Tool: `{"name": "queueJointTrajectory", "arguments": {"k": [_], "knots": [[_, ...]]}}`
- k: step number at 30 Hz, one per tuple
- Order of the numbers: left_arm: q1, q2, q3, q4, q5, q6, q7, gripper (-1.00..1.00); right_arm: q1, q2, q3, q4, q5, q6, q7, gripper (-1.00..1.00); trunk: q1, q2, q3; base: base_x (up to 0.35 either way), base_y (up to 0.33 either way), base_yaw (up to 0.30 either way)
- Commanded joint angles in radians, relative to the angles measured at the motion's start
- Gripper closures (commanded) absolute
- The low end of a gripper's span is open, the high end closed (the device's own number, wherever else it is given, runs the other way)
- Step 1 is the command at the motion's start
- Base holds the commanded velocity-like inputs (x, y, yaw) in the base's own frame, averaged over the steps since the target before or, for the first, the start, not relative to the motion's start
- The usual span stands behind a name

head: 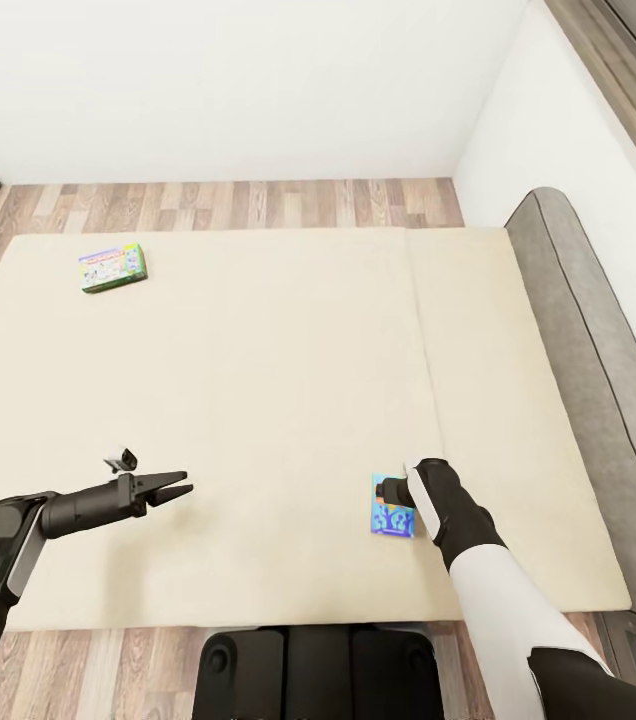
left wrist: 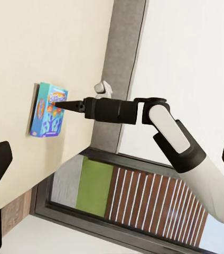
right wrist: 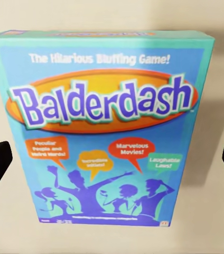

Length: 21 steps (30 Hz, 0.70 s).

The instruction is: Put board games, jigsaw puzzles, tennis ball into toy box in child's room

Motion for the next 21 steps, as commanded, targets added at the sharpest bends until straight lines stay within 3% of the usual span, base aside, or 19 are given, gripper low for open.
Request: {"name": "queueJointTrajectory", "arguments": {"k": [1,21], "knots": [[0.0,0.0,0.0,0.0,0.001,0.011,-0.003,-1.0,0.0,0.001,-0.003,-0.001,-0.004,0.003,-0.004,-1.0,0.0,-0.002,-0.003,0.0,0.0,0.0],[0.0,0.0,0.0,0.001,0.0,0.009,-0.001,-1.0,0.0,0.001,-0.003,-0.002,-0.004,-0.017,-0.003,-1.0,0.0,-0.002,-0.028,0.0,0.0,0.0]]}}
